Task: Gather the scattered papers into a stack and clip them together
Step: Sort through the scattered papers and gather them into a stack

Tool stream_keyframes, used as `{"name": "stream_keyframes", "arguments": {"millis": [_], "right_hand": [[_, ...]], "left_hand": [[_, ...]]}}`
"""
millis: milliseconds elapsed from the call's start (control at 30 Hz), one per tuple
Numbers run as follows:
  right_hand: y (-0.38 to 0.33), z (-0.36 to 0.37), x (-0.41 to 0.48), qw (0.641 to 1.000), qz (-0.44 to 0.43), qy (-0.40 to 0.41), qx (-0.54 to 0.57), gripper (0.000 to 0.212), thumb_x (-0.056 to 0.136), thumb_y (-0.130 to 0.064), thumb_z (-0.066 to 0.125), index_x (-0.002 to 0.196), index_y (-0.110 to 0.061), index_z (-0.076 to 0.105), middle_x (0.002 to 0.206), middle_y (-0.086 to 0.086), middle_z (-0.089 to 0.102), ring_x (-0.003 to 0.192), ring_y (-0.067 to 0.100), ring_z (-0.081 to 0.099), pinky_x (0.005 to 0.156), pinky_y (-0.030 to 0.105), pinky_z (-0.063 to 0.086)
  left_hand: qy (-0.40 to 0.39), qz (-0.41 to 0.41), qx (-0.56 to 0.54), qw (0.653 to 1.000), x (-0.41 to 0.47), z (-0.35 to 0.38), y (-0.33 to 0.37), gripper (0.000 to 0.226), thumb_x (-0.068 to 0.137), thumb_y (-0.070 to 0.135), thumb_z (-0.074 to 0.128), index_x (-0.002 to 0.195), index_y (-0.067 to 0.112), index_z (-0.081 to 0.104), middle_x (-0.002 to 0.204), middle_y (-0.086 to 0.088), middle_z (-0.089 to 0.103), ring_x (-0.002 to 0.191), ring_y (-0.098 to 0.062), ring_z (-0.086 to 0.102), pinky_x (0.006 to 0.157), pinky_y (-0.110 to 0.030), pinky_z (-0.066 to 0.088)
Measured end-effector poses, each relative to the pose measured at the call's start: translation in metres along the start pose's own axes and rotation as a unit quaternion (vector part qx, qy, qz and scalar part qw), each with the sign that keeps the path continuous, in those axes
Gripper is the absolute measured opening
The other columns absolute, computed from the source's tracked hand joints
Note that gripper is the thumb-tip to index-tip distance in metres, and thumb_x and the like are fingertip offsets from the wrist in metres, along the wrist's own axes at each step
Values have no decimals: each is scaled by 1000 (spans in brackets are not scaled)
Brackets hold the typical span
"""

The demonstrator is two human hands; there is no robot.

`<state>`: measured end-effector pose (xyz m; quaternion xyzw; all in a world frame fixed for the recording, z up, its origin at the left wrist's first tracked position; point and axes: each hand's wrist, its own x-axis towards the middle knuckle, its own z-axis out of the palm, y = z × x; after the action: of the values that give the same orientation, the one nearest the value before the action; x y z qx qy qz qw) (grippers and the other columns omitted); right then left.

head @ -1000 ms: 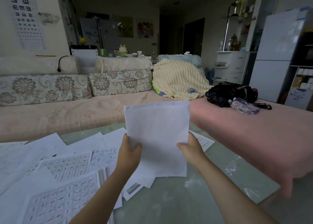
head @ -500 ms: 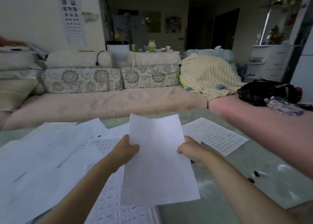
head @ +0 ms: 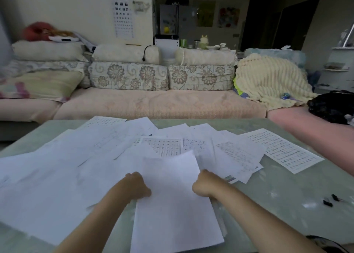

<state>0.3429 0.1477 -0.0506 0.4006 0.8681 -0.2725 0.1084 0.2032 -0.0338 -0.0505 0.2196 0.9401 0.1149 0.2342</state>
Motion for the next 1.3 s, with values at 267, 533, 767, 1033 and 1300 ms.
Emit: {"name": "stream_keyframes", "arguments": {"millis": [267, 533, 767, 1033, 1300], "right_hand": [[6, -1, 1, 999, -9, 13, -33, 6, 82, -13, 43, 82, -10, 48, 88, 10, 52, 65, 26, 54, 49, 22, 38], [64, -55, 25, 990, -76, 112, 26, 49, 87, -28, 54, 135, -16, 57, 137, 7, 53, 113, 26, 61, 94, 33, 50], [165, -109, 65, 984, -18, 177, 7, 47, 87, -29, 59, 134, -27, 56, 139, 6, 45, 127, 27, 49, 106, 37, 42], [284, -136, 99, 971, 71, 206, -96, 73, 95, -53, 50, 155, -17, 28, 162, 11, 19, 148, 30, 19, 118, 39, 24], [303, -134, 117, 956, 46, 270, -107, 45, 95, -48, 50, 129, -20, 57, 128, 6, 59, 119, 27, 50, 93, 35, 45]], "left_hand": [[60, 20, -64, 996, 6, 10, 0, 55, 84, 41, 62, 122, 5, 45, 116, -14, 52, 96, -29, 60, 78, -34, 53], [204, 156, -115, 959, 12, 8, 64, 54, 90, 32, 60, 139, 17, 42, 131, -8, 49, 120, -26, 48, 98, -39, 45], [126, 312, -70, 939, 38, 60, 188, 54, 89, 38, 62, 138, 19, 46, 134, -4, 50, 122, -22, 46, 102, -35, 41], [62, 350, 101, 929, 68, 123, 301, 83, 81, 65, 57, 148, 22, 32, 156, -2, 26, 144, -23, 20, 116, -41, 22], [118, 339, 157, 920, 86, 147, 312, 73, 89, 64, 41, 148, 24, 29, 158, -1, 22, 144, -22, 20, 113, -41, 20]]}}
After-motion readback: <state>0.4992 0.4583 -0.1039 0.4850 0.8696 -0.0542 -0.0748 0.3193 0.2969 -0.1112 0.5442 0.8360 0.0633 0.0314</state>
